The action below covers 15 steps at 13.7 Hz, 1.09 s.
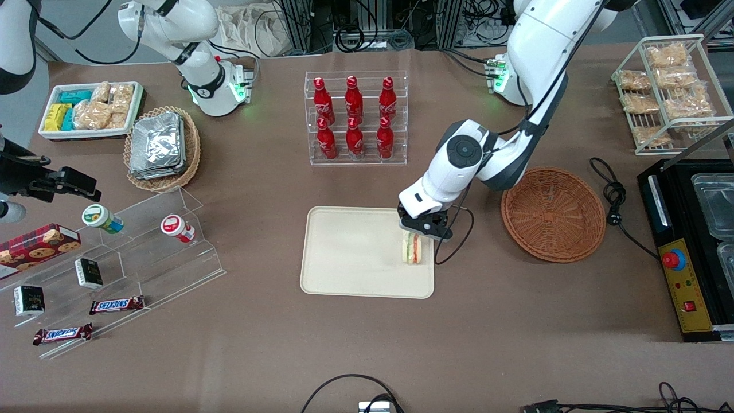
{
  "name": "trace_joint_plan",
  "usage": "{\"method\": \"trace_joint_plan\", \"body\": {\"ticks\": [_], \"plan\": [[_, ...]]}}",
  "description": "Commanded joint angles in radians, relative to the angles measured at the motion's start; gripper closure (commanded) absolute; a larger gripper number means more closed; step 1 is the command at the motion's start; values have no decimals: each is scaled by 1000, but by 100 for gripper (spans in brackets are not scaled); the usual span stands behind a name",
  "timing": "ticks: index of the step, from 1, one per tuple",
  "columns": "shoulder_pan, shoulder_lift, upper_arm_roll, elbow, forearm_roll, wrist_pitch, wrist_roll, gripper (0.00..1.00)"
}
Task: Place sandwich from basket to tray
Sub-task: 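Carry the sandwich with the left gripper over to the cream tray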
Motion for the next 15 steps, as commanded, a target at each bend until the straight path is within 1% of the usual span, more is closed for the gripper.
{"method": "trace_joint_plan", "body": {"ticks": [1, 3, 5, 9, 10, 11, 12, 13, 14, 15], "plan": [[-14, 73, 7, 79, 30, -24, -28, 87], [-14, 102, 7, 101, 85, -24, -74, 85], [-14, 145, 6, 139, 122, -24, -112, 84], [-14, 163, 6, 152, 128, -24, -120, 80], [-14, 166, 6, 153, 127, -24, -122, 73], [-14, 168, 6, 158, 127, -24, -134, 54], [-14, 170, 6, 165, 128, -24, -158, 27], [-14, 170, 6, 170, 128, -25, -166, 15], [-14, 168, 6, 176, 128, -27, -169, 10], [-14, 167, 6, 184, 127, -33, -183, 7]]}}
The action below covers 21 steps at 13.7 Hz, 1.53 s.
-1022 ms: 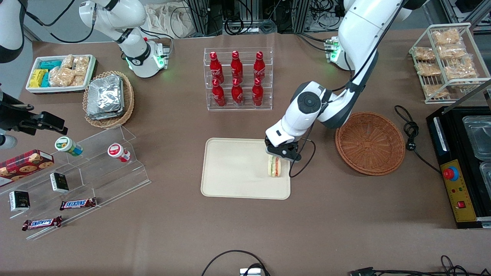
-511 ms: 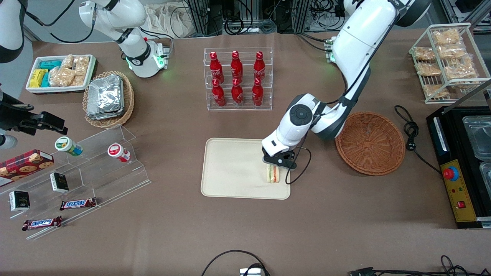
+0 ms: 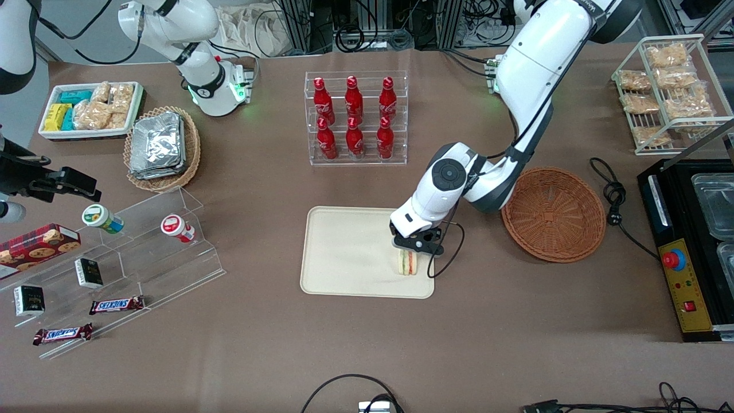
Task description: Place sandwich from basket to tray
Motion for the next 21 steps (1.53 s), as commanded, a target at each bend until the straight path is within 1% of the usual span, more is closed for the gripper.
{"method": "trace_joint_plan", "body": {"ticks": [1, 4, 5, 10, 12, 15, 17, 19, 21], "plan": [[-13, 19, 6, 68, 19, -49, -57, 5], [-11, 21, 4, 168, 13, -202, -71, 3], [-11, 19, 4, 184, 13, -230, -80, 2], [-8, -8, 10, 204, 18, -248, -181, 0], [7, -63, 18, 207, 18, -326, -195, 0], [12, -135, 82, 251, 16, -485, -198, 0], [12, -155, 117, 289, 16, -568, -223, 0], [12, -163, 150, 309, 19, -630, -238, 0], [12, -186, 179, 305, 19, -645, -235, 0]]}}
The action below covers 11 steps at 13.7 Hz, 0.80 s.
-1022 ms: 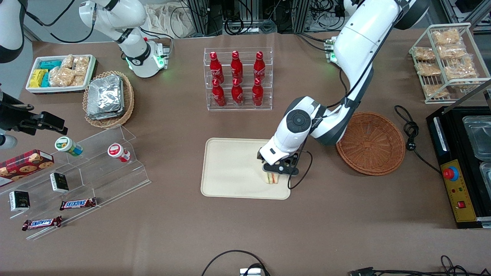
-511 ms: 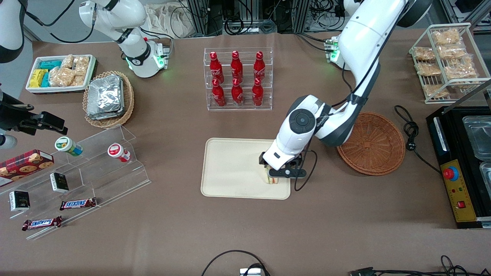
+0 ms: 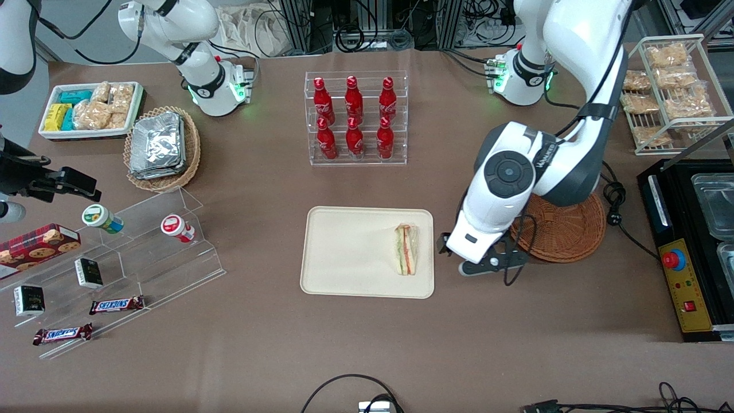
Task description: Place sandwich from basket to tray
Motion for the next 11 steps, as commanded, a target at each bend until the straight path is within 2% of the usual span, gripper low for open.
{"method": "trace_joint_plan", "body": {"ticks": [1, 8, 11], "plan": [[-5, -25, 30, 8, 14, -46, -23, 0], [69, -97, 27, -3, 16, -100, -5, 0], [121, -155, 27, -25, 25, -165, 107, 0]]}}
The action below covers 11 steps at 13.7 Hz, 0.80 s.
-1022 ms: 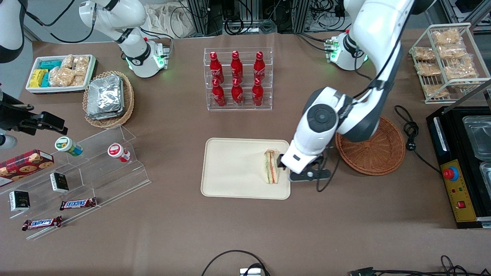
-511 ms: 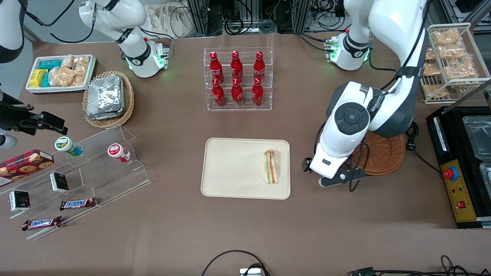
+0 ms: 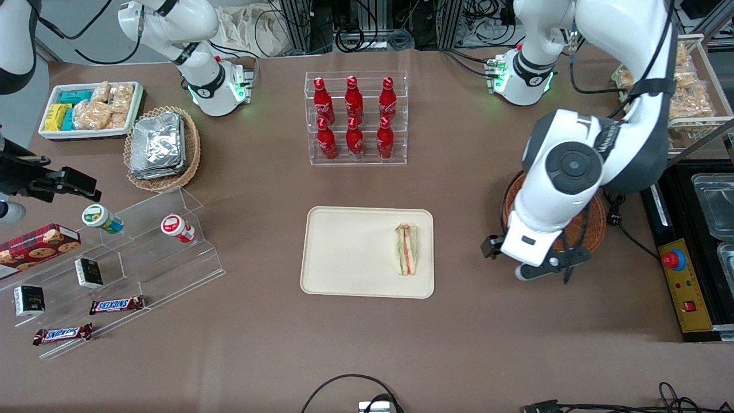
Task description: Place sandwich from basket to tray
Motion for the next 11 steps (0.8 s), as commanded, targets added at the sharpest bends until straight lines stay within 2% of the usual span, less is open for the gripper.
{"method": "trace_joint_plan", "body": {"ticks": [1, 4, 5, 11], "plan": [[56, -83, -9, -35, 12, -61, 92, 0], [128, -163, -11, -60, -22, -115, 263, 0], [151, -181, -11, -59, -61, -147, 305, 0], [266, -313, -32, -55, -118, -272, 592, 0]]}}
